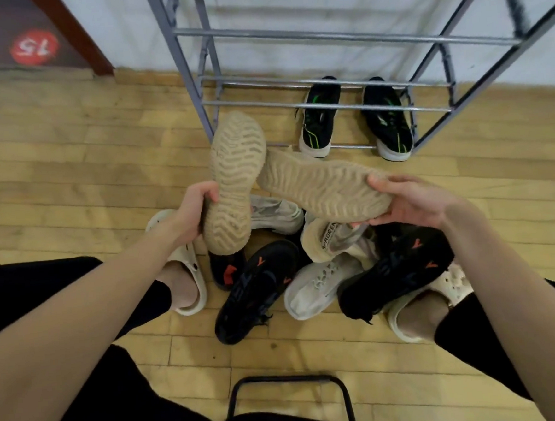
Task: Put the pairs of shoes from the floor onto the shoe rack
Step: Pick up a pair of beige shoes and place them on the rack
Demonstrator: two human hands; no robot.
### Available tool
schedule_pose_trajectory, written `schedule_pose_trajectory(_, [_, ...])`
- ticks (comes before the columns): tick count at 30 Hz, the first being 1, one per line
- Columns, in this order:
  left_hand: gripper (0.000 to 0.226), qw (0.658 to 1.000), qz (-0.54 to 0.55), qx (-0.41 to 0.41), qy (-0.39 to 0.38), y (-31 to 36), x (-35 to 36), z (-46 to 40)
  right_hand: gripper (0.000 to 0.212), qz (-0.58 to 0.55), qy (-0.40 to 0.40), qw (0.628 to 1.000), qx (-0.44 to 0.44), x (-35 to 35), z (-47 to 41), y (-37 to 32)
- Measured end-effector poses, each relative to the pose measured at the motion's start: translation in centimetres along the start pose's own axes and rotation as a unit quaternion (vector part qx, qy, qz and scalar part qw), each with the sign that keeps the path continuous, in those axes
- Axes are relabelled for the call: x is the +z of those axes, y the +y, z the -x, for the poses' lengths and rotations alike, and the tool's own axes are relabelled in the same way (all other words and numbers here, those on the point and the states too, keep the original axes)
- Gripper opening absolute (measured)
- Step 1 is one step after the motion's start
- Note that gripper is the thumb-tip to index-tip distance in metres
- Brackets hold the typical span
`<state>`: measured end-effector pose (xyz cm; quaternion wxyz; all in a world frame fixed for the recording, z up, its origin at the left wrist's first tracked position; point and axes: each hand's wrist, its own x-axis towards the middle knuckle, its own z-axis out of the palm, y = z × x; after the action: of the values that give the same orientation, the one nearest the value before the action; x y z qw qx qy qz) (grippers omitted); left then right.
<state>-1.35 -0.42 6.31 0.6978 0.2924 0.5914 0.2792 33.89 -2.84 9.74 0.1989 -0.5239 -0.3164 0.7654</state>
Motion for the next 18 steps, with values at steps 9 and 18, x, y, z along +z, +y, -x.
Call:
schedule_pose_trajectory(9, [0.029, 0.989, -0.108, 0.000, 0.102, -0.5, -1.1, 1.9, 0.016, 0.489, 0.068, 0.838, -0.234, 3.1, -0.9, -2.4])
schedule_pose_trajectory(18, [0.039, 0.966, -0.182, 0.055, 0.175, -2.2, -2.7, 2.6, 0.031, 0.675, -0.042, 0.717, -0.168, 8.4, -6.9, -1.2])
